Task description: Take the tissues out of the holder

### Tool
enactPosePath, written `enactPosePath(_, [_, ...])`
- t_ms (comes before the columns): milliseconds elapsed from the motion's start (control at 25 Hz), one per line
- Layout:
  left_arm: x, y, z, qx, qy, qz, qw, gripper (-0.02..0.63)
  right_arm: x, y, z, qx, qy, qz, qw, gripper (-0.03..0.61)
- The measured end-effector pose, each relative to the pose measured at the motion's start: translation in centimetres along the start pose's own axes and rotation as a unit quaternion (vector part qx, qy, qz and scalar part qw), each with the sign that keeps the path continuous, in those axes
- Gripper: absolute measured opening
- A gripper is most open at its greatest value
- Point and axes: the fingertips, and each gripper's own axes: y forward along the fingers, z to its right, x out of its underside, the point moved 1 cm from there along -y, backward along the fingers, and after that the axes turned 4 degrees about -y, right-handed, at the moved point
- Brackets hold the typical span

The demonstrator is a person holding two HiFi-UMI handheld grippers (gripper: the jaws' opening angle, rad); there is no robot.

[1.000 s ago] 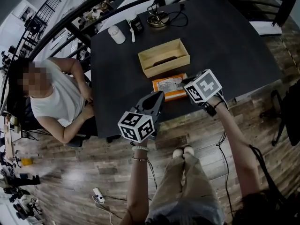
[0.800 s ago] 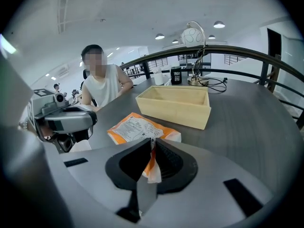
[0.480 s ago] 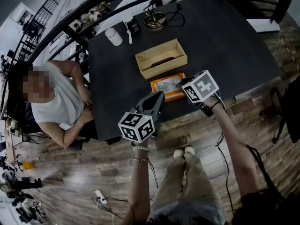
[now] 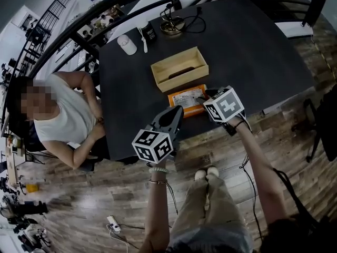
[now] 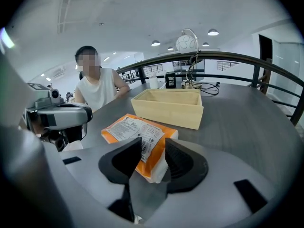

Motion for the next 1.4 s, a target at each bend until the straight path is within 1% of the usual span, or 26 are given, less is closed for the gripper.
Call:
enactPosePath(120, [0.0, -0.1, 0.1, -0.002, 0.0, 0.001, 1.0, 0.008, -0.1, -0.5, 0.2, 0.004, 0.012, 0.026, 1.0, 0.141])
enactPosePath(200, [-0.2, -0.3, 0.1, -0.003, 0.001, 0.005, 1.0, 0.008, -0.6, -1.2, 0.2, -0.003, 0.034, 0.055, 0.998, 0.141])
enactPosePath(320, [-0.7, -0.7, 0.2, -0.006, 0.002, 0.013, 0.9999, 0.008, -1.8, -2.5, -0.4, -0.03, 0.08, 0.108, 0.991, 0.14])
enactPosePath(440, [-1.3, -1.0, 0.8, -0.006, 0.008, 0.022, 0.9997, 0.008, -2.7, -4.1, -1.4, -0.06, 0.094, 0.15, 0.982, 0.14])
enactPosePath(520, [-1.9, -1.2, 1.5, -0.003, 0.016, 0.029, 0.9995, 0.008, -3.3, -5.1, -2.3, -0.075, 0.09, 0.168, 0.979, 0.138])
enactPosePath(560, [-2.3, -1.4, 1.9, 0.0, 0.023, 0.031, 0.9993, 0.008, -3.7, -5.6, -2.6, -0.075, 0.086, 0.175, 0.978, 0.133])
enactPosePath(640, [-3.1, -1.7, 2.7, 0.004, 0.037, 0.038, 0.9986, 0.008, -4.4, -6.7, -3.2, -0.063, 0.071, 0.189, 0.977, 0.043])
enactPosePath(680, [-3.6, -1.9, 3.2, 0.007, 0.043, 0.043, 0.9981, 0.008, -4.7, -7.2, -3.6, -0.06, 0.062, 0.195, 0.977, 0.026])
enactPosePath(880, [-5.8, -3.0, 5.1, 0.023, 0.074, 0.07, 0.9946, 0.008, -6.6, -9.7, -5.8, -0.062, 0.039, 0.232, 0.97, 0.012])
enactPosePath(1040, [-7.1, -4.4, 6.3, 0.03, 0.092, 0.089, 0.9913, 0.008, -7.9, -11.8, -7.4, -0.064, 0.027, 0.266, 0.962, 0.012])
enactPosePath(1200, [-8.4, -5.7, 7.3, 0.037, 0.112, 0.103, 0.9877, 0.008, -9.3, -13.8, -8.7, -0.065, 0.007, 0.299, 0.952, 0.012])
enactPosePath(1400, [-9.3, -7.0, 8.2, 0.042, 0.13, 0.115, 0.9839, 0.008, -10.0, -15.2, -10.4, -0.07, -0.008, 0.326, 0.943, 0.012])
